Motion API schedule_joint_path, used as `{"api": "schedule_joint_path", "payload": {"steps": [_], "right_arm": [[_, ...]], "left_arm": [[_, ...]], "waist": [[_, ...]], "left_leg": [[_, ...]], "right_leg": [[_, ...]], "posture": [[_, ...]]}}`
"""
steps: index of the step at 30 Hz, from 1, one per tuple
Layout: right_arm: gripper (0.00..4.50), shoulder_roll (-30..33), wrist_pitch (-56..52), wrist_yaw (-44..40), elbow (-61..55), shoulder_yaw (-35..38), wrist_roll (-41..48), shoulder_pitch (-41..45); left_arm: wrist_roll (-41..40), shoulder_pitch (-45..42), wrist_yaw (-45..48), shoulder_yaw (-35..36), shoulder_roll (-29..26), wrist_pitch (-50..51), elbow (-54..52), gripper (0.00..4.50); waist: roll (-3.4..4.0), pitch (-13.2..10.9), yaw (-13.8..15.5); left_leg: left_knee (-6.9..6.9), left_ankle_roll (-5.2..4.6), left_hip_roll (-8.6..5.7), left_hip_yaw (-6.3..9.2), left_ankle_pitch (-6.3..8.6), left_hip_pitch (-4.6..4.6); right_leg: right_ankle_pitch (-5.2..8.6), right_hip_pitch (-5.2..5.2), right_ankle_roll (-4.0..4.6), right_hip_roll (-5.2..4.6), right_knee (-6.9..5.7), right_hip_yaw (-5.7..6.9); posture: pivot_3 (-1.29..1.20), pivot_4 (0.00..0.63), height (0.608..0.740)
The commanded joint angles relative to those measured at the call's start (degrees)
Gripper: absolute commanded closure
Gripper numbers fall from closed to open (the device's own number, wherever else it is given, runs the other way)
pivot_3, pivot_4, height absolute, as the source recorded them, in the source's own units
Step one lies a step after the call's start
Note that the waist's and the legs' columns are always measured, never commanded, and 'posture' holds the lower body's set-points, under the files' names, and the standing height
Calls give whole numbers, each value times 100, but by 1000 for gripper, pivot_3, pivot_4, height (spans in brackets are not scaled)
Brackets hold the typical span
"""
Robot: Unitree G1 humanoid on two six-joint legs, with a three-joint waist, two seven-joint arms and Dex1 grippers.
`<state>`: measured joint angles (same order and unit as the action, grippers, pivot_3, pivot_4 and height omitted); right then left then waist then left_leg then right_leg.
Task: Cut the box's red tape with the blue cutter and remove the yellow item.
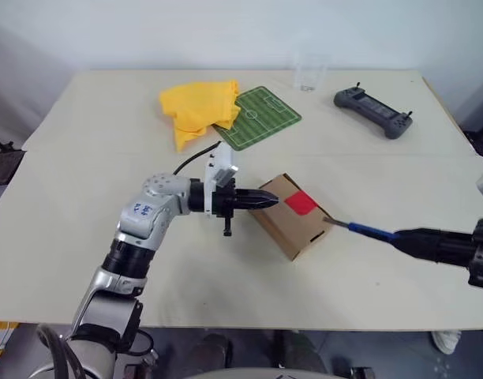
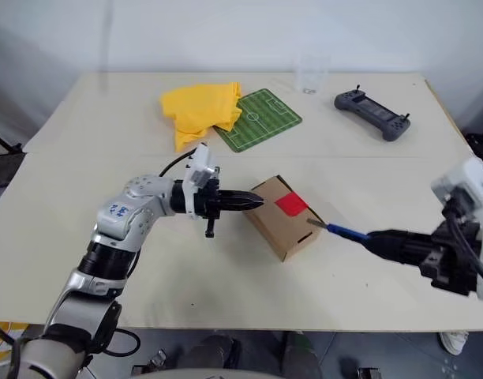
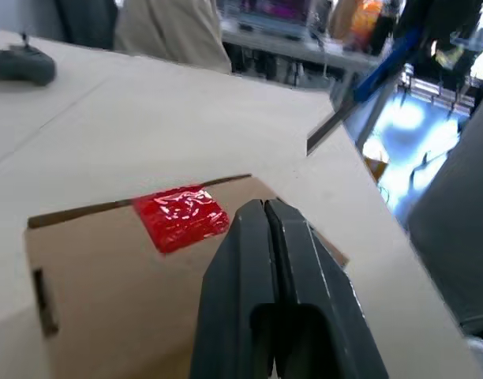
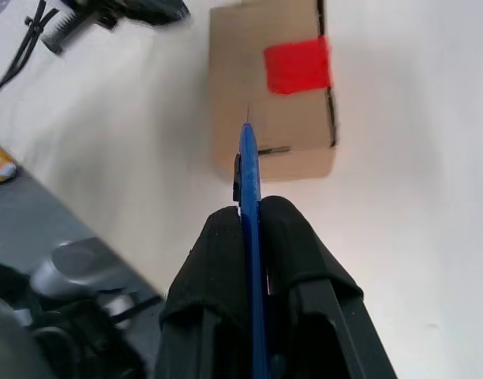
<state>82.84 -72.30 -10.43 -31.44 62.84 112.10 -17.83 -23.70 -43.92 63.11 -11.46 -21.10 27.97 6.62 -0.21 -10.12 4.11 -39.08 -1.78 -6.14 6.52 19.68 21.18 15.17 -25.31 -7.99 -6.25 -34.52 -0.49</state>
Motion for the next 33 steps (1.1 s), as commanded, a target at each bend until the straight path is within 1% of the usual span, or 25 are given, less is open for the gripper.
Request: {"api": "schedule_joint_path", "payload": {"steps": [1, 3, 5, 7, 9, 11, 13, 16, 20, 26, 33], "right_arm": [[4400, 562, 718, 367, 187, -560, 90, 374], [4400, 1236, 1488, 667, 272, -1337, 90, 635], [4400, 1612, 2094, 886, 313, -2008, 90, 822], [4400, 1904, 2620, 1057, 396, -2570, 90, 938], [4400, 2205, 2975, 1136, 516, -2978, 90, 1007], [4400, 2617, 3114, 1165, 669, -3221, 90, 965], [4400, 2815, 3371, 1011, 727, -3375, 90, 953], [4400, 3006, 3682, 704, 808, -3419, 90, 798], [4400, 3159, 3926, 316, 952, -3294, 90, 508], [4400, 3426, 3929, -116, 1219, -2948, 90, 25], [4400, 3856, 4081, -329, 1537, -2373, 90, -927]], "left_arm": [[324, -187, -288, -127, 87, 11, 81, 4500], [644, -300, -791, -226, 250, 61, 109, 4500], [844, -344, -1139, -247, 342, 222, 79, 4500], [969, -356, -1291, -271, 341, 319, 24, 4500], [1041, -363, -1383, -281, 327, 406, -28, 4500], [1038, -351, -1423, -281, 328, 567, -102, 4500], [1032, -348, -1426, -301, 311, 740, -163, 4500], [1033, -352, -1366, -384, 249, 1030, -262, 4500], [1018, -274, -1282, -507, 201, 1269, -438, 4500], [1053, -159, -1318, -609, 185, 1364, -577, 4500], [1062, -67, -1364, -656, 218, 1413, -675, 4500]], "waist": [[1, 0, -24], [6, 2, -41], [3, -1, -36], [3, -1, -12], [3, -1, -6], [7, -2, 0], [8, -3, 8], [9, -3, 29], [10, -3, 42], [12, -1, 41], [14, 0, 39]], "left_leg": [[0, 0, 1, 1, 0, 0], [-2, -1, -5, -1, -2, 3], [-6, -2, -9, -1, -8, 8], [-5, 0, -6, 12, -8, 13], [-1, 0, -7, 12, -8, 21], [-1, -1, -9, 11, -7, 29], [0, -2, -9, 11, -7, 33], [0, -1, -7, 17, -7, 37], [0, -2, -8, 17, -7, 37], [-1, -1, -6, 17, -7, 36], [-1, -1, -5, 15, -7, 34]], "right_leg": [[0, -1, 0, 0, 0, 0], [0, -6, 0, -6, -7, -3], [0, -8, 0, -14, -6, 1], [-2, -7, 1, -13, 3, 10], [-2, -13, 1, -13, 9, 11], [-3, -20, 0, -14, 5, 12], [-3, -22, 0, -14, 6, 13], [-3, -22, 0, -13, 24, 18], [-3, -21, 0, -13, 23, 17], [-3, -21, 0, -12, 20, 17], [-4, -21, 1, -12, 19, 14]], "posture": [[0, 150, 740], [0, 150, 740], [0, 150, 740], [0, 150, 740], [0, 150, 740], [0, 150, 740], [0, 150, 740], [0, 150, 740], [0, 150, 740], [0, 150, 740], [0, 150, 740]]}}
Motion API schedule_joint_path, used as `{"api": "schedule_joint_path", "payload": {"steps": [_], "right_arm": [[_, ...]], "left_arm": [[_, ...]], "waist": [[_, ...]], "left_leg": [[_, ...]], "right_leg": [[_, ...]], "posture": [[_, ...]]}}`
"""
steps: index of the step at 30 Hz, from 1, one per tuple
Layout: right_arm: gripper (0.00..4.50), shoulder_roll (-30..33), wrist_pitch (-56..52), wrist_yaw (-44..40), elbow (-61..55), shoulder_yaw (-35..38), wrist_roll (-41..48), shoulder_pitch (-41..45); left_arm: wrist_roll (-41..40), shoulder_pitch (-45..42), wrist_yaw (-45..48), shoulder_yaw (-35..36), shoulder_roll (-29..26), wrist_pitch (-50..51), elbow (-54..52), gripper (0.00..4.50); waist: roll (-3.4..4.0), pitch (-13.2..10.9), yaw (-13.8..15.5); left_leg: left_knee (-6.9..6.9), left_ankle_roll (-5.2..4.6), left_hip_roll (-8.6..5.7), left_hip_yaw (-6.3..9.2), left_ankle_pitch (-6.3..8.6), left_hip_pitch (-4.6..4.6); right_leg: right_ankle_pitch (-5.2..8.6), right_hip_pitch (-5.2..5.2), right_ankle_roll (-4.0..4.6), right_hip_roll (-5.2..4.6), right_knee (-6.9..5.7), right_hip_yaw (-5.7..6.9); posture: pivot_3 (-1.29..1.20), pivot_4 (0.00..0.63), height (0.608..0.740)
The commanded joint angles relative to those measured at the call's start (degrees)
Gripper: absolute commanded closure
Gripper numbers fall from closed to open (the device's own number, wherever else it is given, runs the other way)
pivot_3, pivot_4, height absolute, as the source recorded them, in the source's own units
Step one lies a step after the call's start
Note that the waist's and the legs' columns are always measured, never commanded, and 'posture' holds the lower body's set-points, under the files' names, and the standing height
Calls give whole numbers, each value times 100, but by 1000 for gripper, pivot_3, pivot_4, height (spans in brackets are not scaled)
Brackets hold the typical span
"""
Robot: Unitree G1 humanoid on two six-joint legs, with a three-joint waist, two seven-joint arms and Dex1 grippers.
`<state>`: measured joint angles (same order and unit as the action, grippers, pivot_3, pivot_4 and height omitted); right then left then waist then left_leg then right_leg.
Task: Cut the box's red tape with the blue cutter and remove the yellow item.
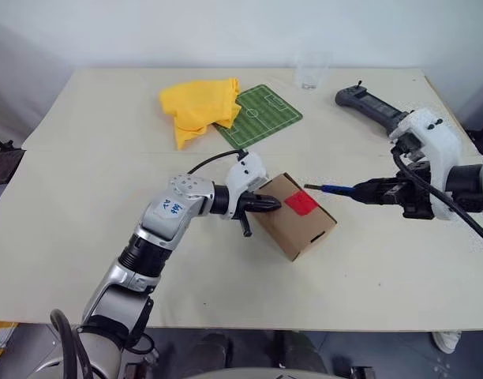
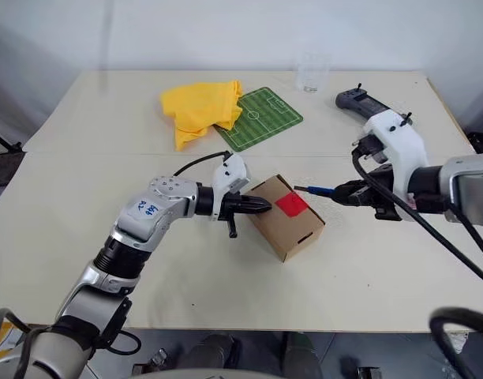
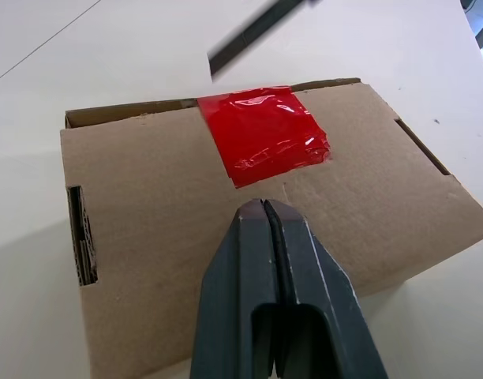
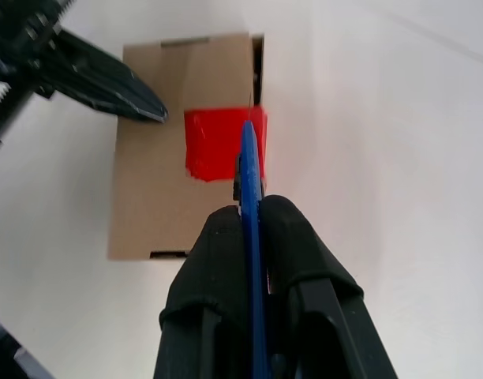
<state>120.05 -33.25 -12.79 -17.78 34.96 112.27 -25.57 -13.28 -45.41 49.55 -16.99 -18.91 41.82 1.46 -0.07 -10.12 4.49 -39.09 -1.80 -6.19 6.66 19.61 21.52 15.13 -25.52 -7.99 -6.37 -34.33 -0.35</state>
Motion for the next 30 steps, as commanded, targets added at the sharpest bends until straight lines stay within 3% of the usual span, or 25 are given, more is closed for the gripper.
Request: {"api": "schedule_joint_path", "payload": {"steps": [1, 6, 12, 30], "right_arm": [[4400, 210, 223, -111, 223, 525, 73, -325], [4400, 551, 469, -113, 462, 1209, 73, -1239], [4400, 599, 425, -90, 653, 1663, 73, -1686], [4400, 639, 525, -28, 716, 1913, 73, -2322]], "left_arm": [[36, 105, -14, -132, 4, 16, -182, 4500], [78, 157, -38, -205, 32, -31, -224, 4500], [59, 274, -108, -222, 10, 16, -353, 4500], [43, 257, -166, -154, -16, 79, -393, 4500]], "waist": [[1, 0, 0], [2, 1, -5], [3, 2, -7], [4, 3, -25]], "left_leg": [[0, 0, 0, 0, 0, 0], [-2, -1, -1, -4, 0, -2], [-3, -1, -1, -8, -1, -5], [-4, -2, -1, -16, -1, -9]], "right_leg": [[0, 0, 0, 0, 0, 0], [0, 0, 0, 0, -6, -2], [0, 0, 0, 3, -13, -6], [0, 1, -1, 8, -34, -12]], "posture": [[0, 150, 740], [0, 150, 740], [0, 150, 740], [0, 150, 740]]}}
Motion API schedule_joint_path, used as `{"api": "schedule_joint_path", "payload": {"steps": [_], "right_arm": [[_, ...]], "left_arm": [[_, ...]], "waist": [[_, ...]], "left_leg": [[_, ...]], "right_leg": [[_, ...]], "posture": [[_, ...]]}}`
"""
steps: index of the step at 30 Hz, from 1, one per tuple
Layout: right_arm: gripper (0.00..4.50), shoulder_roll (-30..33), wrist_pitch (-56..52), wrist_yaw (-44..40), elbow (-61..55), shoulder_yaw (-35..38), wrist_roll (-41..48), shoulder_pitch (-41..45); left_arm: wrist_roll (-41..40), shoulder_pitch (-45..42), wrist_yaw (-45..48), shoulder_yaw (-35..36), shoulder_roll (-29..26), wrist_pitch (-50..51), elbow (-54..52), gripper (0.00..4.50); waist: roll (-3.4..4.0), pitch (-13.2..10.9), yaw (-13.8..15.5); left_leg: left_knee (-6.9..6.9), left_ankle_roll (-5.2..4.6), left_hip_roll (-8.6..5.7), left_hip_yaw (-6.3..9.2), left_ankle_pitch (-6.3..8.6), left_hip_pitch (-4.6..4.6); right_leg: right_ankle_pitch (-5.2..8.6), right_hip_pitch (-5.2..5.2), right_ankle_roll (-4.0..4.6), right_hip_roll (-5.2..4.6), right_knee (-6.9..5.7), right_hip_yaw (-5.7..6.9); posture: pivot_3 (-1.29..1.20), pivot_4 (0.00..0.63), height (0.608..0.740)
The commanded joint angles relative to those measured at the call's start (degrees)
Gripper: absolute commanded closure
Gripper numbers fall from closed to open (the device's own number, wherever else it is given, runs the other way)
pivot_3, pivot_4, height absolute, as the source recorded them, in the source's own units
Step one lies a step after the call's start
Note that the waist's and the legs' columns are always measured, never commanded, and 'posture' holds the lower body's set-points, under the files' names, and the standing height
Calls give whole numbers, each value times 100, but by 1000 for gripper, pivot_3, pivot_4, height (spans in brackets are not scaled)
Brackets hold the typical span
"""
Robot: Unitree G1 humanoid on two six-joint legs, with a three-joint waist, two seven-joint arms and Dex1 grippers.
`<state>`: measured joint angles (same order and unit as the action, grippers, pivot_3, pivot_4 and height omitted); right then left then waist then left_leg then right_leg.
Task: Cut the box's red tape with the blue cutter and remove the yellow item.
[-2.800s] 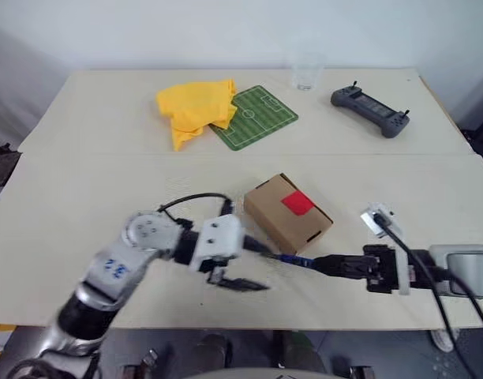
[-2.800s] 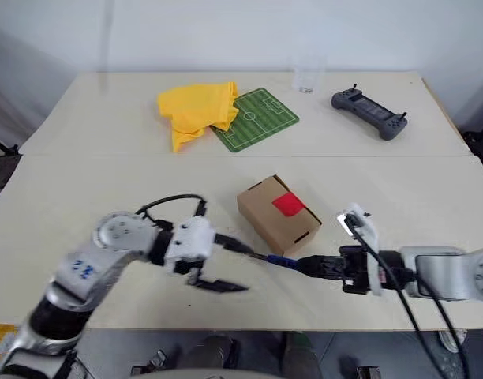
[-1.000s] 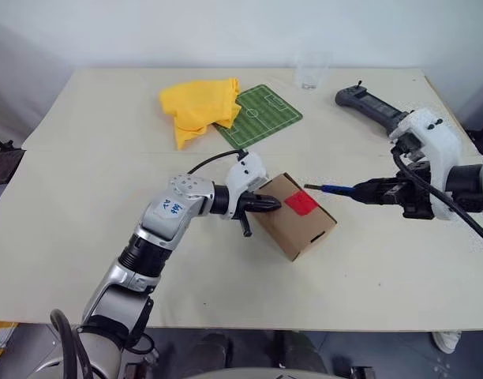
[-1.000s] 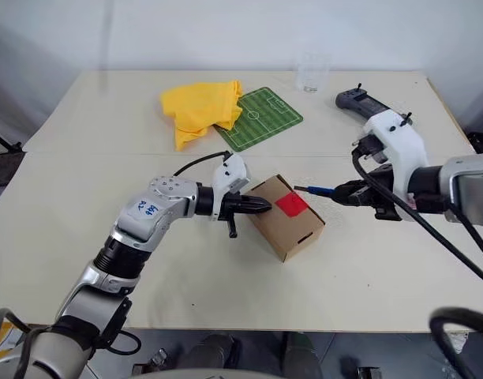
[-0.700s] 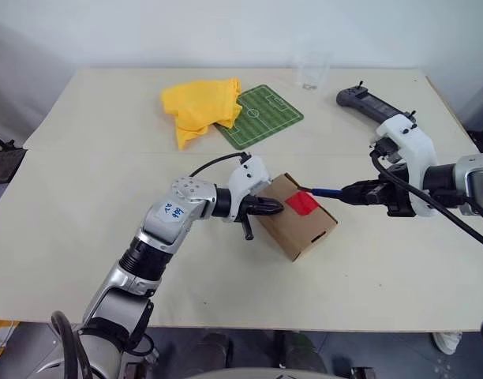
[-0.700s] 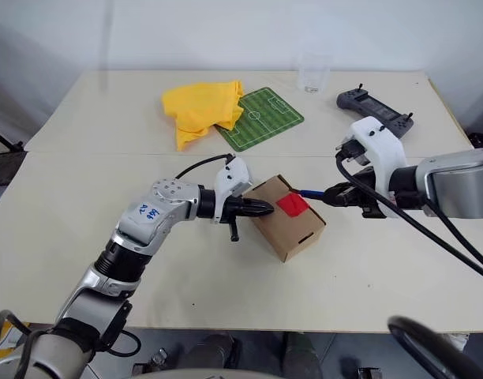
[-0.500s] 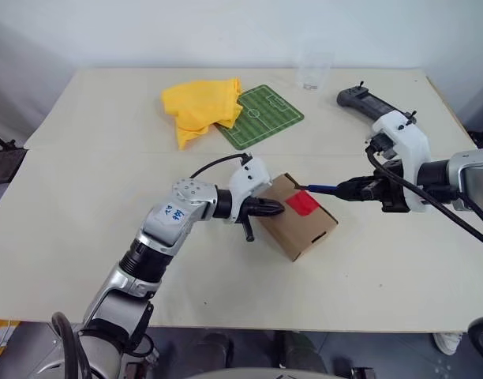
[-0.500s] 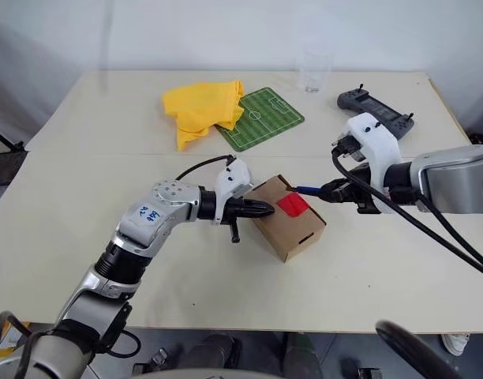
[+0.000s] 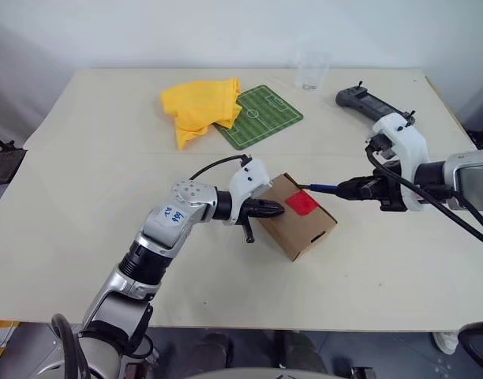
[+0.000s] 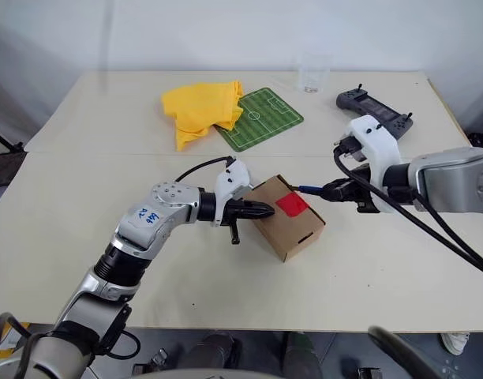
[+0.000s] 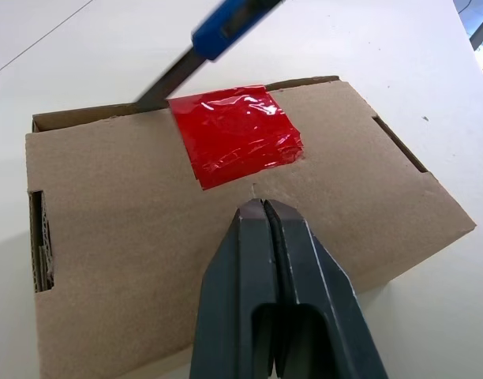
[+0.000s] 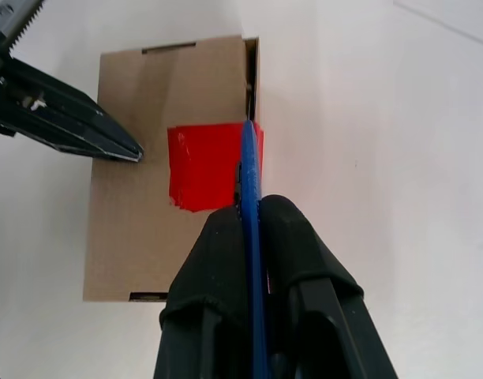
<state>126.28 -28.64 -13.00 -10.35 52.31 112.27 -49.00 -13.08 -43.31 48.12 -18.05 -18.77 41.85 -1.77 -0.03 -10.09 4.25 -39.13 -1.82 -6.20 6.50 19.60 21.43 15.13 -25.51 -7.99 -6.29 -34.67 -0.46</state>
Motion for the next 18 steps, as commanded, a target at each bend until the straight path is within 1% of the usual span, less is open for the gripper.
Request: {"api": "schedule_joint_path", "payload": {"steps": [1, 5, 13, 18], "right_arm": [[4400, 14, 6, -39, -41, 158, 73, 29], [4400, 63, -288, -92, 41, 131, 73, 68], [4400, 258, -1161, -427, 515, 338, 73, 47], [4400, 272, -1630, -638, 778, 471, 73, -128]], "left_arm": [[23, 44, -30, -44, -30, 84, -73, 4500], [43, 23, -70, -36, -17, 92, -36, 4500], [87, 15, -211, -82, 73, 141, 37, 4500], [113, 62, -336, -97, 136, 175, 53, 4500]], "waist": [[0, 0, -1], [0, 0, -1], [1, 1, 3], [1, 1, 12]], "left_leg": [[0, 0, 0, 0, 0, 0], [-1, 0, 0, -1, 0, -1], [-1, -1, -1, -2, 0, -1], [-2, -2, -1, -2, 0, -1]], "right_leg": [[0, 0, 0, 0, -1, 0], [0, 0, 0, 1, -1, -1], [0, 0, 0, 0, -4, -2], [0, 2, 0, 0, -5, -2]], "posture": [[0, 150, 740], [0, 150, 740], [0, 150, 740], [0, 150, 740]]}}
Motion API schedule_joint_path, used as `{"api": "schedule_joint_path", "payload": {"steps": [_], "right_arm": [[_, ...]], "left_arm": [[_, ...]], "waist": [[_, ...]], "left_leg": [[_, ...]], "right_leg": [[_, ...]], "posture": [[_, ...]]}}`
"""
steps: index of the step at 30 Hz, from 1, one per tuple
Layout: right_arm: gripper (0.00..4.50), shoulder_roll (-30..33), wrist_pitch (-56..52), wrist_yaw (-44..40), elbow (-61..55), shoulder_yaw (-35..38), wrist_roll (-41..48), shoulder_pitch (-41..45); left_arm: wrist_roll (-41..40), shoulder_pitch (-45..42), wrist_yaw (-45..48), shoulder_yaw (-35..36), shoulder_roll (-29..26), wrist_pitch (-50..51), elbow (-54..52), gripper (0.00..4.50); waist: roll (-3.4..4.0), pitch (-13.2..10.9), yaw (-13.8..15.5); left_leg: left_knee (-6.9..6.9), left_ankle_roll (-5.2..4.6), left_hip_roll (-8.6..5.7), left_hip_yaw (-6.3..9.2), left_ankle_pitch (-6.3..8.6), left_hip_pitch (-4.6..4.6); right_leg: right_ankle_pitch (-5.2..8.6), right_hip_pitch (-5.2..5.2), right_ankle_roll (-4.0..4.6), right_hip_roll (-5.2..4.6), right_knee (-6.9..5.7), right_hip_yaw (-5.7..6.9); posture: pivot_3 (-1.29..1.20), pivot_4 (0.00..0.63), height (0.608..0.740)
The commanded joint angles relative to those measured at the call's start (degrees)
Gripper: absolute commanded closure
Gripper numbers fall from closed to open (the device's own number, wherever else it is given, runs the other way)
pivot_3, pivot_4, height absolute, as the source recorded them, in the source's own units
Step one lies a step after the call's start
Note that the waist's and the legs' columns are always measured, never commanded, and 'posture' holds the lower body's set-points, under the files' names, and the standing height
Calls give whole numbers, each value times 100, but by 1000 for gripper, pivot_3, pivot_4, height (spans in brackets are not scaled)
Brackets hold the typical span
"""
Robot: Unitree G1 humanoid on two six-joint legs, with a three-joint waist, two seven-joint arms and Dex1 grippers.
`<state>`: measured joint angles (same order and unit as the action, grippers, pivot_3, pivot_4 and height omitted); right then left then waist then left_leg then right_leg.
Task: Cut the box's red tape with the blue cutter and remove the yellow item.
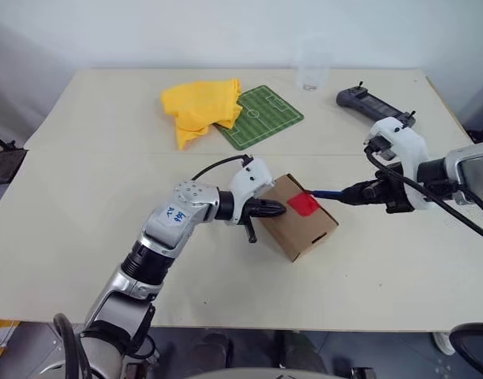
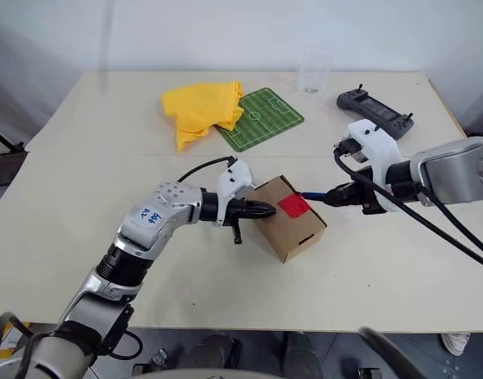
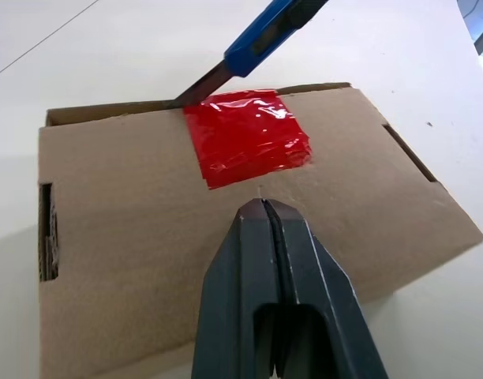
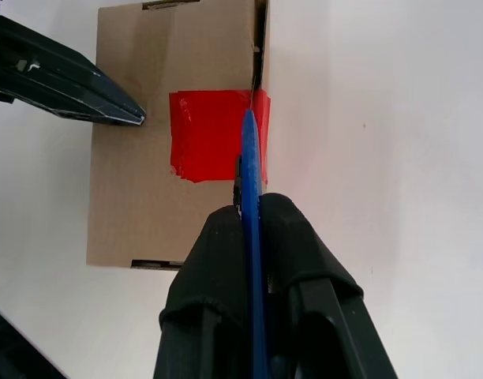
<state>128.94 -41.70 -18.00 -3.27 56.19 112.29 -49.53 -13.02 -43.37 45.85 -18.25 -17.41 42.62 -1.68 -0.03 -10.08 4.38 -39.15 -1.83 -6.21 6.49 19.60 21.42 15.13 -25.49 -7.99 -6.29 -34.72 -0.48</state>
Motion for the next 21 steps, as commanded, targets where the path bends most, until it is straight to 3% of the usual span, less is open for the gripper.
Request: {"api": "schedule_joint_path", "payload": {"steps": [1, 11, 21], "right_arm": [[4400, 6, -374, -147, 92, 94, 71, -96], [4400, -41, -948, -289, 207, 135, 71, -173], [4400, 6, -1647, -368, 472, 780, 71, -723]], "left_arm": [[108, 73, -119, -79, -1, 101, 45, 4500], [130, 129, -129, -152, -34, 119, 134, 4500], [375, 92, 76, -635, -146, -166, 283, 4500]], "waist": [[0, 0, -1], [2, 2, -5], [-1, 25, 1]], "left_leg": [[0, 0, 0, -1, 0, 0], [-2, 0, 1, -3, 0, -2], [-2, -1, 0, -5, 0, -6]], "right_leg": [[0, 0, 0, 0, 0, 0], [0, 0, 0, 0, -4, -1], [0, 4, -1, 0, -6, -3]], "posture": [[0, 150, 740], [0, 150, 740], [0, 150, 740]]}}
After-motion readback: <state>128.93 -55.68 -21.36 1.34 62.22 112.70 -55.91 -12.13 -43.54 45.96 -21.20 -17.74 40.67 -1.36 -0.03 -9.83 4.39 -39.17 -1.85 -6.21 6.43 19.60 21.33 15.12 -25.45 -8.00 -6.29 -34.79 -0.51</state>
